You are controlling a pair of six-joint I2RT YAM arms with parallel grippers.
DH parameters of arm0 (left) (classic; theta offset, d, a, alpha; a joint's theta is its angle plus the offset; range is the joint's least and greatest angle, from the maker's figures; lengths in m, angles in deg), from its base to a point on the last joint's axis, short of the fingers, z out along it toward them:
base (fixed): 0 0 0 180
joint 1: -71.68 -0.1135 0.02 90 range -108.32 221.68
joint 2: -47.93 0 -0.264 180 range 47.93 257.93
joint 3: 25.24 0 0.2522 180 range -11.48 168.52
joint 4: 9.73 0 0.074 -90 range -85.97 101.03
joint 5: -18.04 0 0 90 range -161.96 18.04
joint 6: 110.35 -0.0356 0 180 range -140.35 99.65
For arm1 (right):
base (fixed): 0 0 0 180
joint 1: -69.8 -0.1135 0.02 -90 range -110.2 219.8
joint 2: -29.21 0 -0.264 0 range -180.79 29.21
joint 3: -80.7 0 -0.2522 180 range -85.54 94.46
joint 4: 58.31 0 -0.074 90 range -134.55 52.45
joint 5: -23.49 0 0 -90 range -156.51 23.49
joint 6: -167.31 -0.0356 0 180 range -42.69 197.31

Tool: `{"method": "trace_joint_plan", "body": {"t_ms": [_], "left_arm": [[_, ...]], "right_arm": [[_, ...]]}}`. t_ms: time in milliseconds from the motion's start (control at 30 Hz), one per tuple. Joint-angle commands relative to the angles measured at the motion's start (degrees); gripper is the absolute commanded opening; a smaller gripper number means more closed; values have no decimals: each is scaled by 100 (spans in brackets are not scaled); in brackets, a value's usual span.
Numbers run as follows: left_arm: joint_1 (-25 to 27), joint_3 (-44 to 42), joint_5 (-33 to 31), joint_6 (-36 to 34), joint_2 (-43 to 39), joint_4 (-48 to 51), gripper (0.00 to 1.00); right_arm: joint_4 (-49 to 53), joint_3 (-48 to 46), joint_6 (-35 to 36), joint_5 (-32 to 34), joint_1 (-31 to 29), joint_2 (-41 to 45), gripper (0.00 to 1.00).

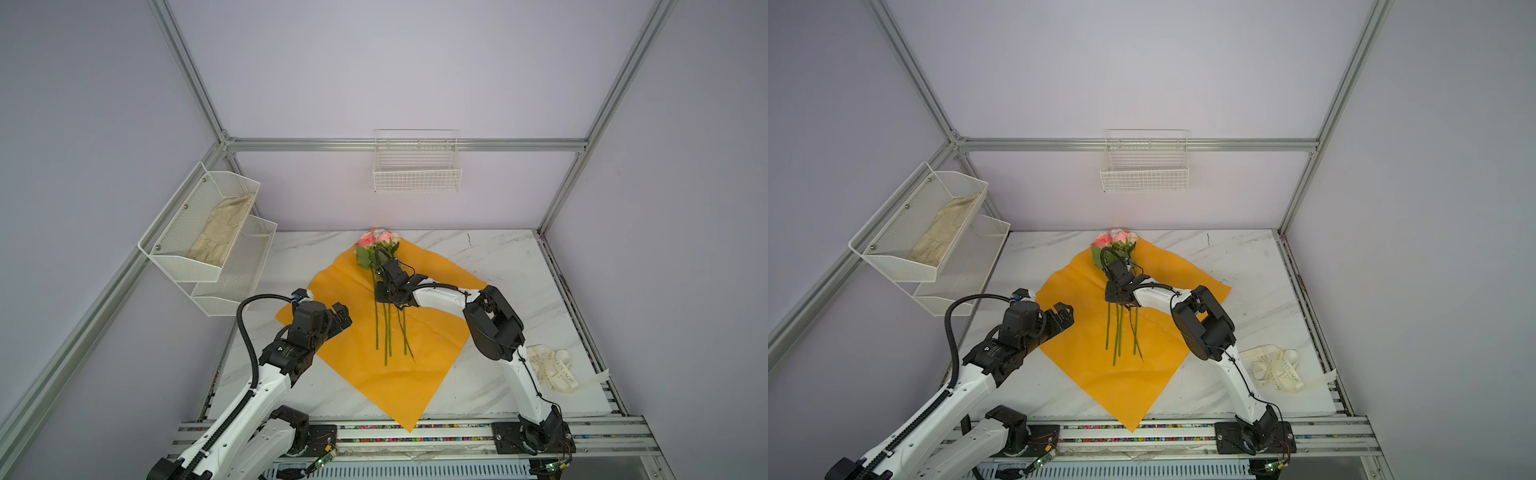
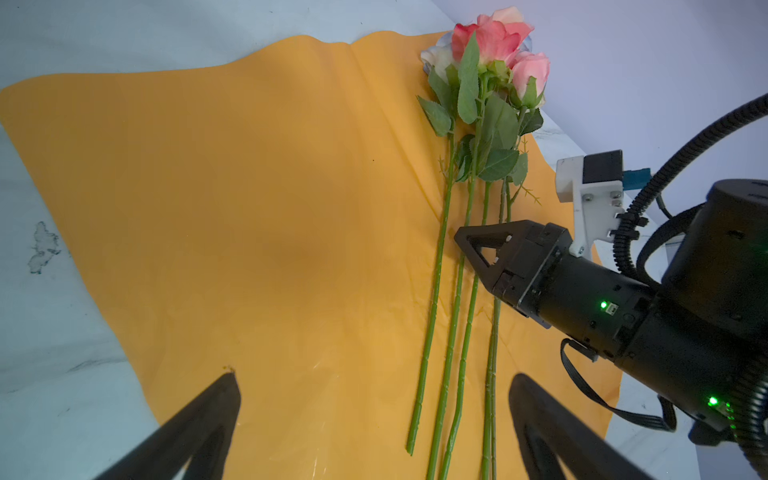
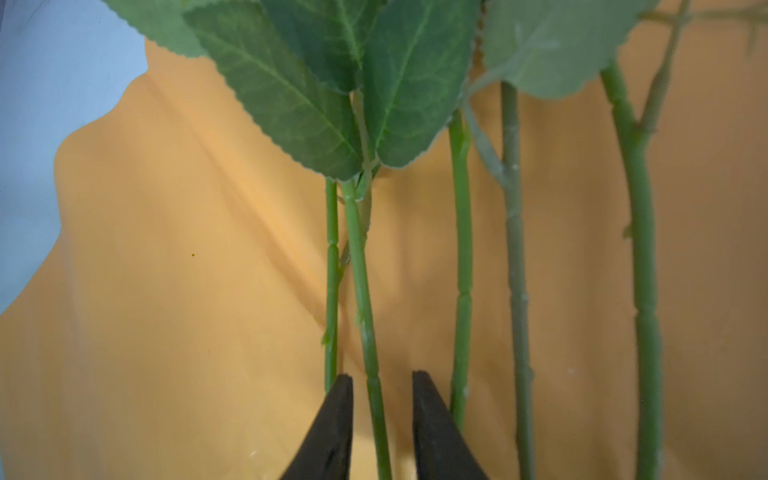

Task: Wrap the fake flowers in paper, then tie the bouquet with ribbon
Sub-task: 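Move both grippers to the paper corner nearest the robot below the stems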

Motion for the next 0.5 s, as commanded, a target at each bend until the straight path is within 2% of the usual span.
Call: {"method": "trace_joint_plan", "body": {"t_ms": [0,167,267,367,467], "left_arm": [[-42,-51,205,-172,25,-289,100],[-46,47,357,-303,92,-247,100],[-42,48,558,-370,104,-193,100],[-43,35,975,-476,46,-78,99],[-41,-69,1732,-666,-29,-147,100]], "right_arm": [[63,-215,11,-139,-38,624,33],[-57,-1002,3,-182,-34,1587,39],[-234,-1985,-120,-99,-34,2553,42],[-672,-3358,-744,-370,-35,3666,43],[-1339,-4765,-1583,-962,-34,4614,42]]}}
